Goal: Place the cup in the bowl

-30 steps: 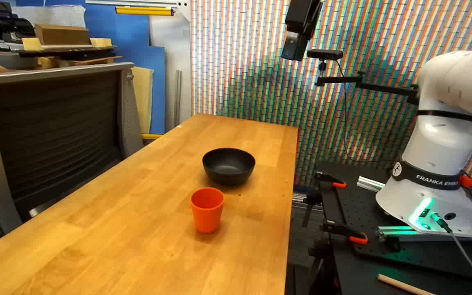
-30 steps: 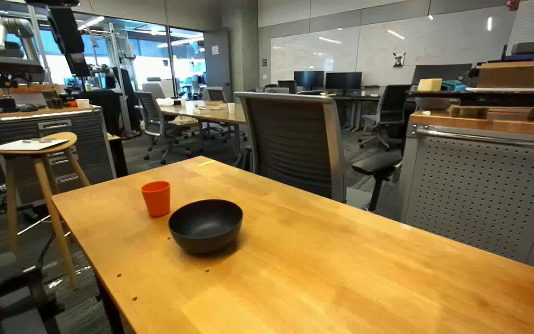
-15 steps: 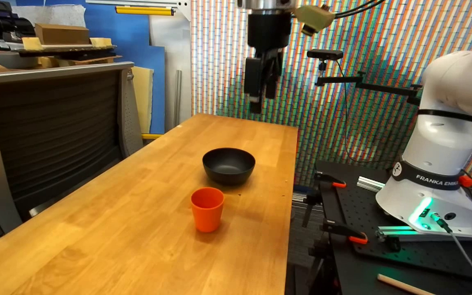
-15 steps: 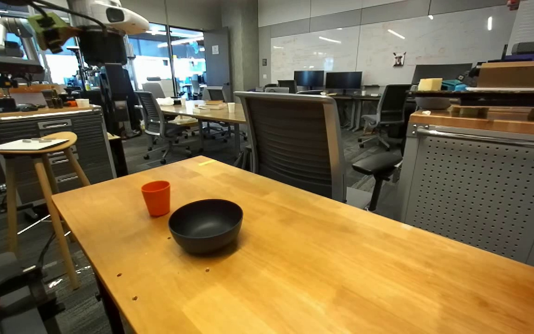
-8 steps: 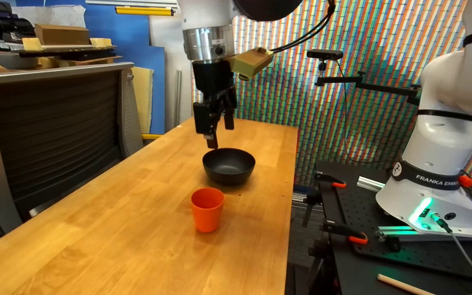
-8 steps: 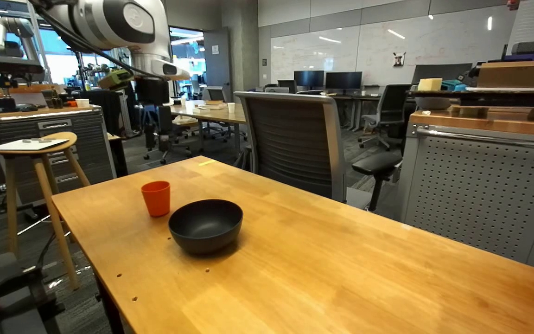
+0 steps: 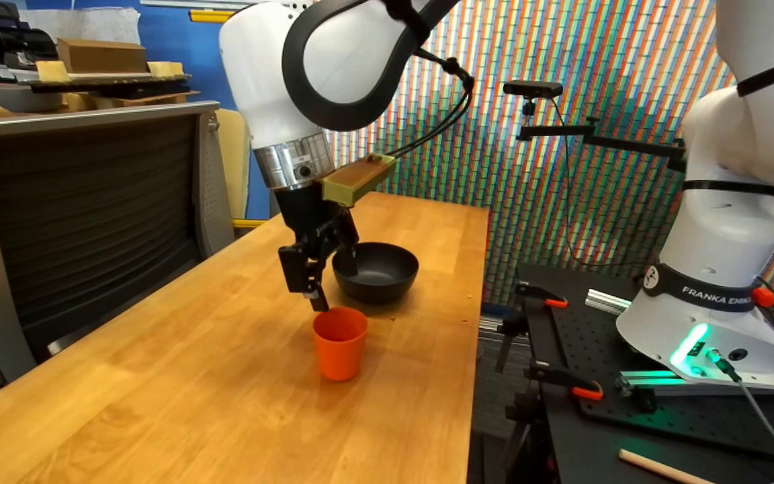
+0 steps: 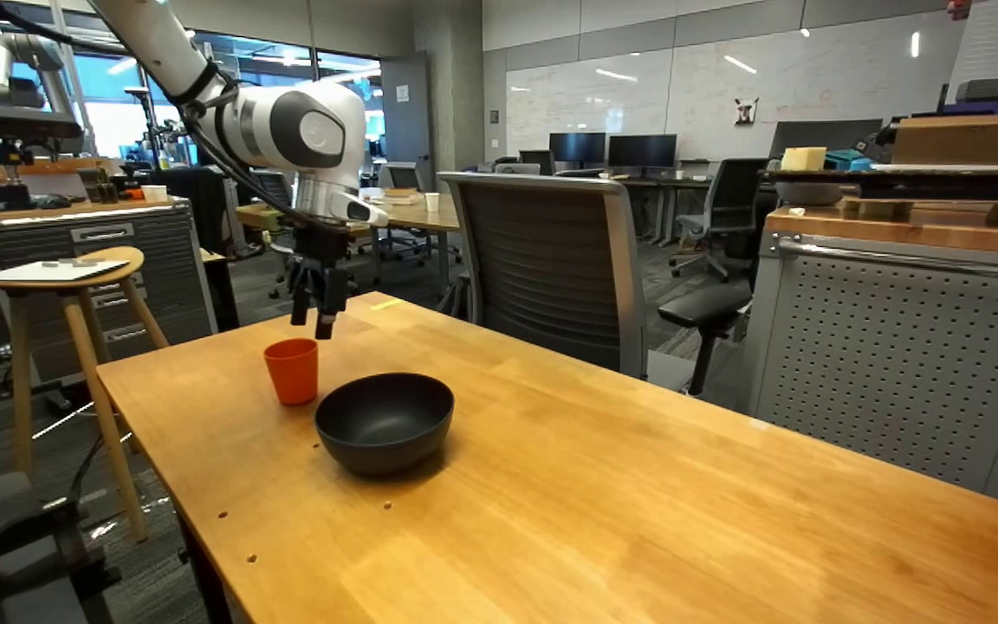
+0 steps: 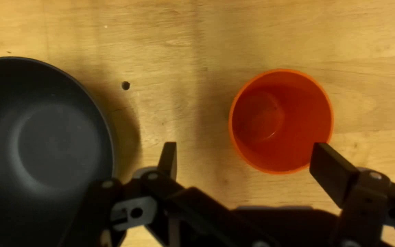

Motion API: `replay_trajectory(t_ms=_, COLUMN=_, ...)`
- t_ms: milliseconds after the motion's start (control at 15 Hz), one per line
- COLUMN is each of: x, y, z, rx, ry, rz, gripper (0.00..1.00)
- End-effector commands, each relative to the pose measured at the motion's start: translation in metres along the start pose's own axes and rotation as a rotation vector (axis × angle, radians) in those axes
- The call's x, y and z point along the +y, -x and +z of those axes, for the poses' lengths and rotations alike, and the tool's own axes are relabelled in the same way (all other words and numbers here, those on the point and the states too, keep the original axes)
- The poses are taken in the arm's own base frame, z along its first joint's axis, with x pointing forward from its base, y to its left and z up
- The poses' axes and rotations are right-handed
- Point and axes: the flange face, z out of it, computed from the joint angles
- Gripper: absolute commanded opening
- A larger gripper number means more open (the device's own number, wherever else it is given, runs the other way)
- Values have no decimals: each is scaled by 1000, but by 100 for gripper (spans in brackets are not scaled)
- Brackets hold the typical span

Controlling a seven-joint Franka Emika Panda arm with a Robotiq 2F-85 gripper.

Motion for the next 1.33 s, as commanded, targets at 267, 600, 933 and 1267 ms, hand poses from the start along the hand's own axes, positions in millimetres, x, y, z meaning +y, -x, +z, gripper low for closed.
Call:
replay_trajectory(t_ms=267, x=10, y=-6, z=41, rx=-112, ry=-39, rz=69, gripper=75)
replay_trajectory(t_ms=600, x=27, y=-12, z=45, rx=-66, ry=2, rz=159, gripper=42)
replay_trajectory(t_ms=933, x=23, y=-11, z=33, rx=-37, ry=4, rz=177, gripper=4)
replay_trajectory(t_ms=1267, x=16, y=3, z=-4, rx=39, ry=-16, rz=172, gripper=1)
